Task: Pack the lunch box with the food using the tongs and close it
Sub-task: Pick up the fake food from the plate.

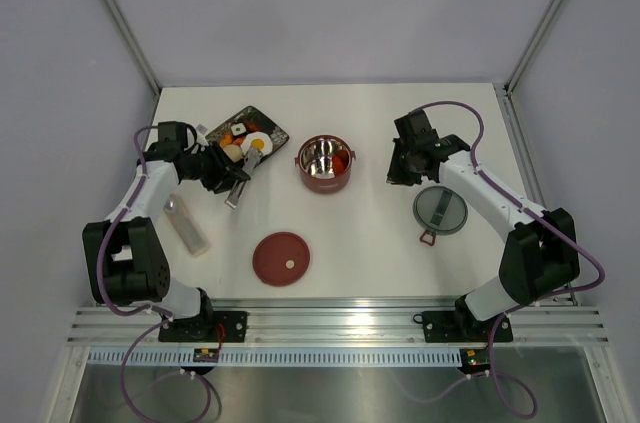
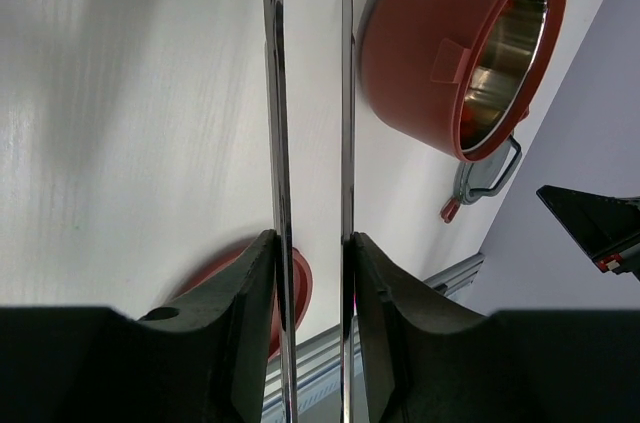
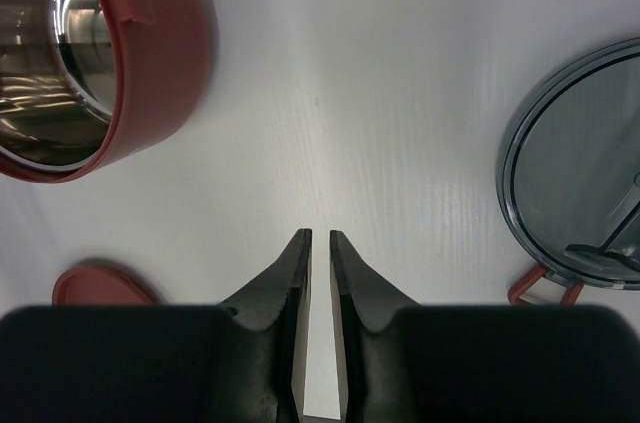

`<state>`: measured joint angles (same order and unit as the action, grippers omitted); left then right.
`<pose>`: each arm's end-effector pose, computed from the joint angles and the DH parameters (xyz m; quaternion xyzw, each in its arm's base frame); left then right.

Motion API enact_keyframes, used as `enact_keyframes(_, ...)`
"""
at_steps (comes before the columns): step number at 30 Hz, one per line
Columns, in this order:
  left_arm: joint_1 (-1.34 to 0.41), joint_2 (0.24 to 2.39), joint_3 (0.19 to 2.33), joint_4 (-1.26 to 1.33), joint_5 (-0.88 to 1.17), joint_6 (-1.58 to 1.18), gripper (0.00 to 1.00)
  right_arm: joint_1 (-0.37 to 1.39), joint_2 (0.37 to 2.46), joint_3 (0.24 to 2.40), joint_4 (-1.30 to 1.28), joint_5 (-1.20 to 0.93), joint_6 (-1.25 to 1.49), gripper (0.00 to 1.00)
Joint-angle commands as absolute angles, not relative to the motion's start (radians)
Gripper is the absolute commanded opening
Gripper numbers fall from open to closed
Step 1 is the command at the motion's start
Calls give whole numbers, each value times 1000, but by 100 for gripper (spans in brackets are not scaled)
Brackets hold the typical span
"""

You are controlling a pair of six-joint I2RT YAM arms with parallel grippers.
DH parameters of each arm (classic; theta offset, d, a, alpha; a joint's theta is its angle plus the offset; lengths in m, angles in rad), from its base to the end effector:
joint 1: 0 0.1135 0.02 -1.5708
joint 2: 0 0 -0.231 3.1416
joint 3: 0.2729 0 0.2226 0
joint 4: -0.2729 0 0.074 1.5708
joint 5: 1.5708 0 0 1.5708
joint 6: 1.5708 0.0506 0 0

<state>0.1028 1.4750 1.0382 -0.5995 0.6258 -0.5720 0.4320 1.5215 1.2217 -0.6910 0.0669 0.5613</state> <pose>0.2777 -0.0011 0.2082 -0.2271 0.8928 -0.3472 0.1754 0.2733 0.1223 0.2341 0.0714 0.9551 0.1080 0.2665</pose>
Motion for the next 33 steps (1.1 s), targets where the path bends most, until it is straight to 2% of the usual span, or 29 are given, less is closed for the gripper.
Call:
enact_keyframes(1,107,1474,1034,-577,661,-557,37,440,1523,1216,-658,60,545,20)
enact_keyframes(14,130,1408,1022,-594,538,-594,38,442,1523,1207,-655,58,546,20)
enact_keyframes(24,146,1356,1037,-594,600,-614,38,442,1517,1200,-655,60,551,20)
enact_keyframes(33,181,1350,1008,-574,546,-678,37,442,1513,1197,-653,63,551,20)
